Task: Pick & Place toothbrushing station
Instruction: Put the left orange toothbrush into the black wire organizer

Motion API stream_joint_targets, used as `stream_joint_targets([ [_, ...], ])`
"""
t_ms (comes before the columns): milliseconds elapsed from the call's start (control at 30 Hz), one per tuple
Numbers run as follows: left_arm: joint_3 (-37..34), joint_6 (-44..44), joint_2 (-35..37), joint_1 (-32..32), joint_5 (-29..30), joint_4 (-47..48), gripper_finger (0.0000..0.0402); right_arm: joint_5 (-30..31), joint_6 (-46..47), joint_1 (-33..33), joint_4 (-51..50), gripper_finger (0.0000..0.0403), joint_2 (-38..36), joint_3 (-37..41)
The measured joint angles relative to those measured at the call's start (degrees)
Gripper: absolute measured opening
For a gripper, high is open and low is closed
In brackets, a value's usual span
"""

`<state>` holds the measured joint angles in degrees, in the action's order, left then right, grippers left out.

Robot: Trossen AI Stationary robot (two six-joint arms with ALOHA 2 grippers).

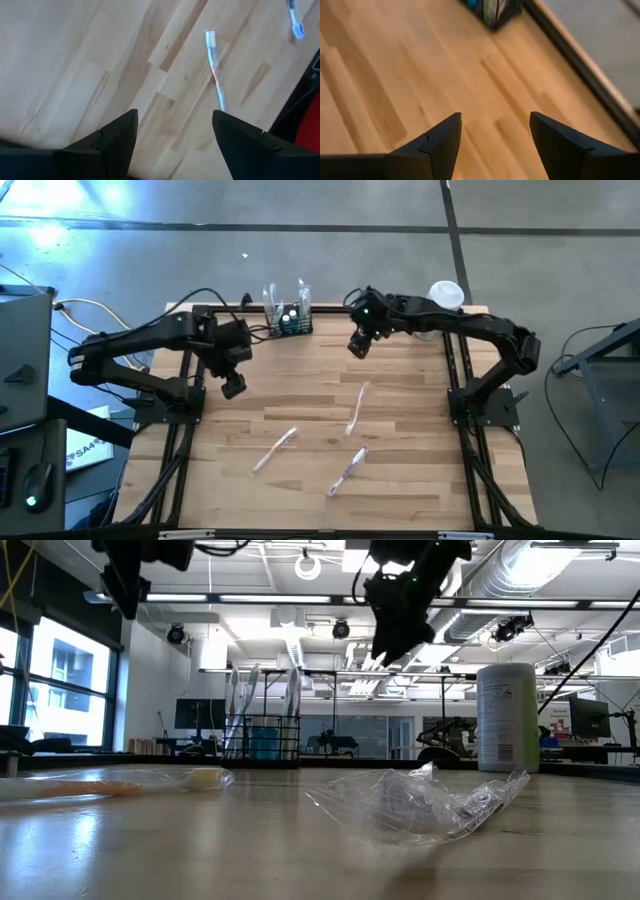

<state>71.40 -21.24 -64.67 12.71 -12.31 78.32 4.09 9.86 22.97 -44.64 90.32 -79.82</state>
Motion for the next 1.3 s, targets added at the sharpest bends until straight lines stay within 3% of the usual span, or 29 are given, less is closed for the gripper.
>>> stream_joint_targets([
  [333,-10.5,4.5,-2.4,0.0,-2.0,-13.3,0.0255,-4.5,6.4,-3.0,-12.2,0.0229,-0.1,0.0],
  [800,-11.0,11.2,-3.9,0.1,-3.3,-17.0,0.0255,-6.6,13.1,-7.8,-23.8,0.0229,-0.1,0.0],
  [1133,-10.9,18.9,-3.9,0.1,-2.7,-13.8,0.0255,-7.2,22.4,-11.7,-25.7,0.0229,-0.1,0.0],
  [1300,-13.0,19.4,-3.9,0.0,-0.2,-14.2,0.0255,-4.4,27.3,-15.5,-25.5,0.0229,-0.1,0.0],
])
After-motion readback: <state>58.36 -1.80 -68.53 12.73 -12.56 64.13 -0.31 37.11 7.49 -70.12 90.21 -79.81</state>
